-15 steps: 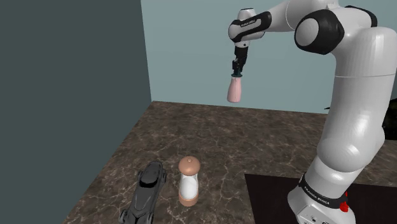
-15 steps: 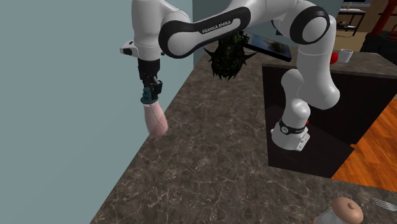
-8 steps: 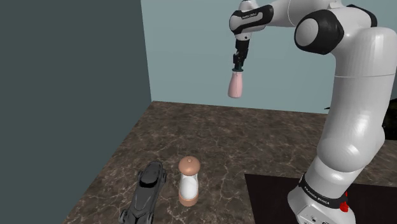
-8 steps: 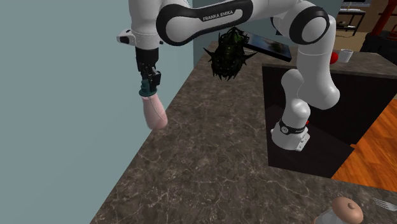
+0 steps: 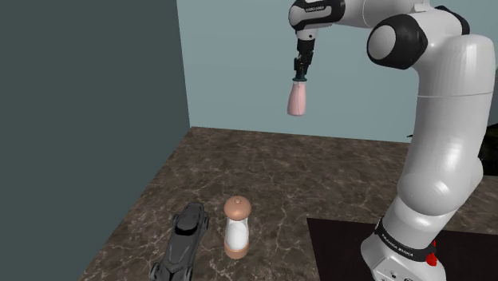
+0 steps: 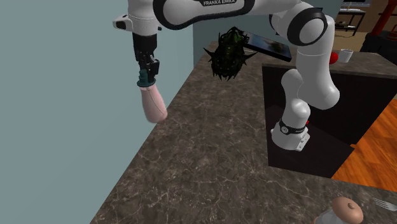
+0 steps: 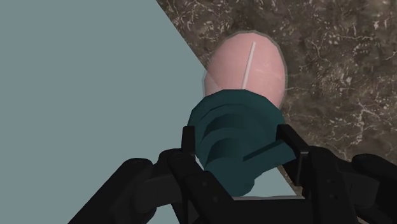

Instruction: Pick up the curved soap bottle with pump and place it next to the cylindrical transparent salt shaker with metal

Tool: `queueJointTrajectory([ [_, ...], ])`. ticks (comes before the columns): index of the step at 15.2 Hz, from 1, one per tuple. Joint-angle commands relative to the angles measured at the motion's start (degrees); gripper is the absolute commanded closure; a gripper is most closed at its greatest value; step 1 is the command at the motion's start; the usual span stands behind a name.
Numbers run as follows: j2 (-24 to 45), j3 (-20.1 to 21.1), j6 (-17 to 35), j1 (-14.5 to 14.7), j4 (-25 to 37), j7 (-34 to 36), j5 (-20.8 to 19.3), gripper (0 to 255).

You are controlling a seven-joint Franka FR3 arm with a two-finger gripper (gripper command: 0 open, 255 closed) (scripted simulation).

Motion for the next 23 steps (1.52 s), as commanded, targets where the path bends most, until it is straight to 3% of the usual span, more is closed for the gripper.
queueJointTrajectory([
  [1,0.52,-0.02,-1.95,-0.18,2.47,-0.23,0.19,255],
  [10,4.35,-0.1,-10.98,-1.58,15.33,-1.44,1.46,255],
  [17,10.61,0.02,-20.22,-4.04,30.86,-2.52,3.35,255],
  [19,2.31,-0.2,-15.81,-0.08,18.03,-0.48,0.75,255],
  [23,-9.02,0.83,-12.06,5.02,2.79,4.23,-3.4,255],
])
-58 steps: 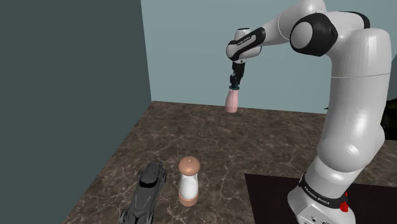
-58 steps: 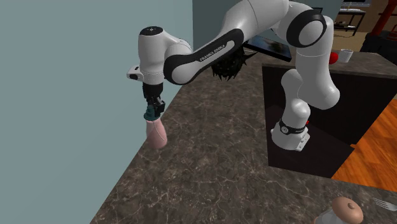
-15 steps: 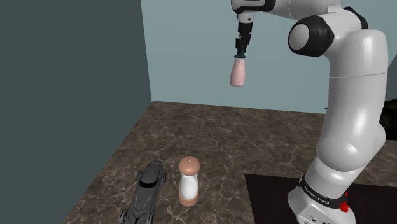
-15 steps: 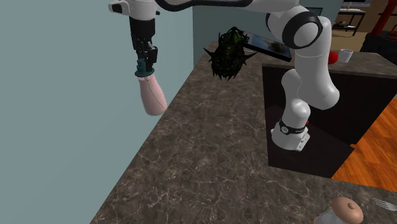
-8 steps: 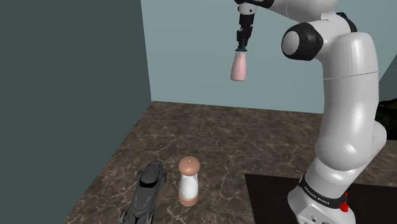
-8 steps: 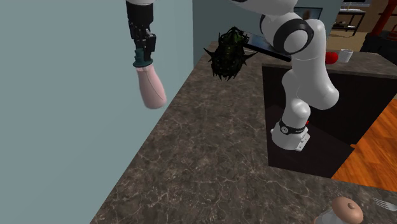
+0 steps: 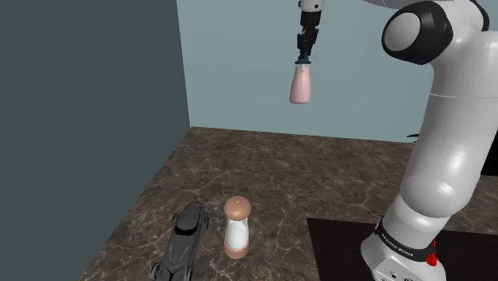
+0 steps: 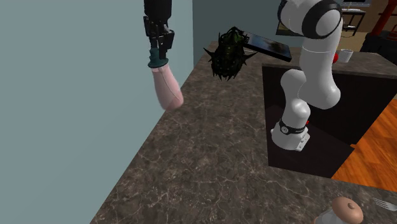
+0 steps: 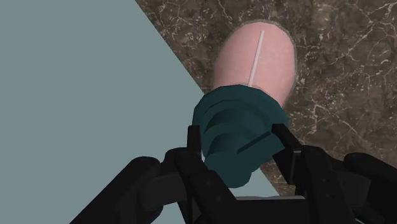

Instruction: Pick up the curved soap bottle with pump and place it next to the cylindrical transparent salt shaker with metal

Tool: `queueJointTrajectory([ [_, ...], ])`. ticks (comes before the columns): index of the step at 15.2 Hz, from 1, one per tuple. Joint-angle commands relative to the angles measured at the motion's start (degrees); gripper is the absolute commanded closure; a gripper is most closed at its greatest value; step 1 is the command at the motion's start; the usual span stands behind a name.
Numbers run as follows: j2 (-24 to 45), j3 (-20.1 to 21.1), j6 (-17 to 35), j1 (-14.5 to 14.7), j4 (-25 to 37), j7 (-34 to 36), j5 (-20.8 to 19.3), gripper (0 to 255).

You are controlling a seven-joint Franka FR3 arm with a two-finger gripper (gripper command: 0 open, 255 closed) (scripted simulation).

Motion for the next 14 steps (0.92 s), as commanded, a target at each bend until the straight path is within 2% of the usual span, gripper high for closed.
queueJointTrajectory([
  [1,-4.91,0.7,1.33,1.98,-6.33,2.34,-1.82,255],
  [7,-17.09,4.47,1.97,6.21,-19.93,9.97,-5.74,255],
  [14,-28.04,10.13,-0.01,9.4,-30.4,18.66,-7.3,255],
])
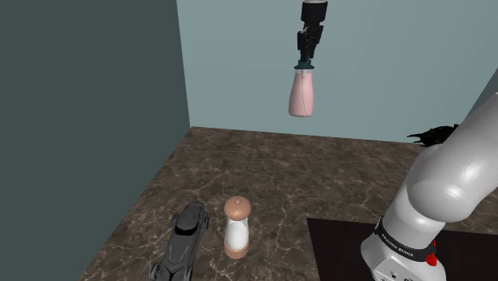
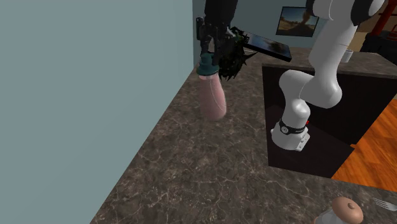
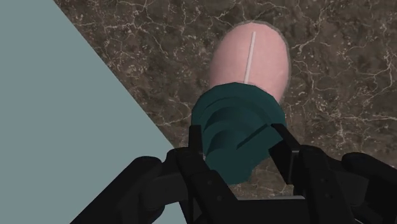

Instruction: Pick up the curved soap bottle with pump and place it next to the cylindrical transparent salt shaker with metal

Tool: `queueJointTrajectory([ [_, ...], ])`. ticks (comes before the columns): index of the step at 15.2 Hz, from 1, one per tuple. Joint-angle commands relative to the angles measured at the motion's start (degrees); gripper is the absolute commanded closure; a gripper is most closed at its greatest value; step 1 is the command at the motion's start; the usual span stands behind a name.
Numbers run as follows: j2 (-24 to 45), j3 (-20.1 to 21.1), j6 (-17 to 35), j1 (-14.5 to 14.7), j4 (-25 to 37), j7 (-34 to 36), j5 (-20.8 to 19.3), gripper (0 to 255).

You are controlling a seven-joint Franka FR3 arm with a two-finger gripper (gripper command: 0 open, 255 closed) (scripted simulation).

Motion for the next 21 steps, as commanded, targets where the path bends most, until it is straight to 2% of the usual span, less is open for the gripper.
queueJointTrajectory([
  [1,-2.75,1.78,-0.87,0.83,-2.41,2.61,-0.09,255],
  [11,-13.06,11.12,-6.13,4.59,-9.8,14.71,2.58,255],
  [21,-17.75,21.55,-11.88,8.07,-10.42,27.5,8.26,255],
])
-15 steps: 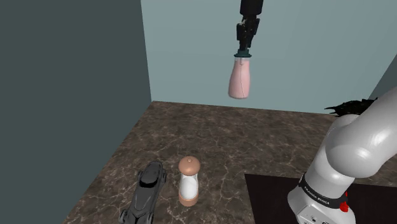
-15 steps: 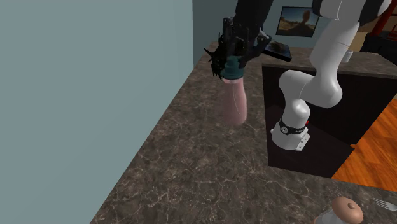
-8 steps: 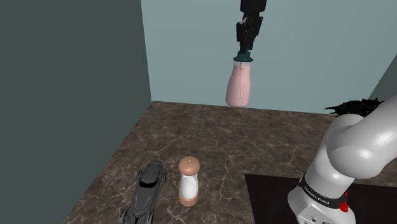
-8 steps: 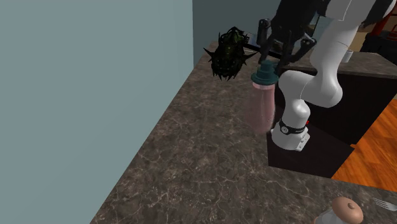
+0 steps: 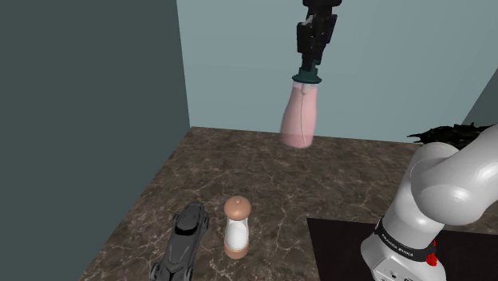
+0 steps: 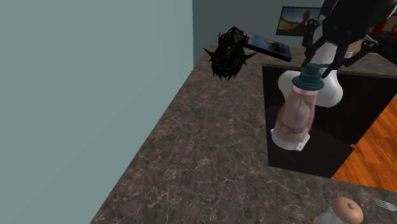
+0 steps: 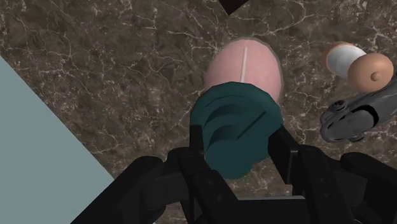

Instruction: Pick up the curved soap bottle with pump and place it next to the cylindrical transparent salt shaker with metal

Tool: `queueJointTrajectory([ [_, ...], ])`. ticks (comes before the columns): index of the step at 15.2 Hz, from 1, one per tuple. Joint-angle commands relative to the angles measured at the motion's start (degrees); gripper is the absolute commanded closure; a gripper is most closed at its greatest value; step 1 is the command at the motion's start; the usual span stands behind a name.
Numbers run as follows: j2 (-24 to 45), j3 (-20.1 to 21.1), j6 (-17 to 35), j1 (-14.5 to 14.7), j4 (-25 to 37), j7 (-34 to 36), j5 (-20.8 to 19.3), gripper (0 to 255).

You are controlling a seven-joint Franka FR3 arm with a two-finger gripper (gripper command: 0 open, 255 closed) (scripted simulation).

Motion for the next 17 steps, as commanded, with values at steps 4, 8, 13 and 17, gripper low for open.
queueJointTrajectory([
  [4,-0.34,5.74,-2.59,1.45,1.71,7.05,3.27,255],
  [8,0.45,10.57,-4.54,2.29,4.26,12.85,5.78,255],
  [13,2.94,17.23,-6.7,2.81,8.9,20.65,8.49,255],
  [17,2.01,18.02,-4.71,3.23,6.08,21.63,9.32,255],
])
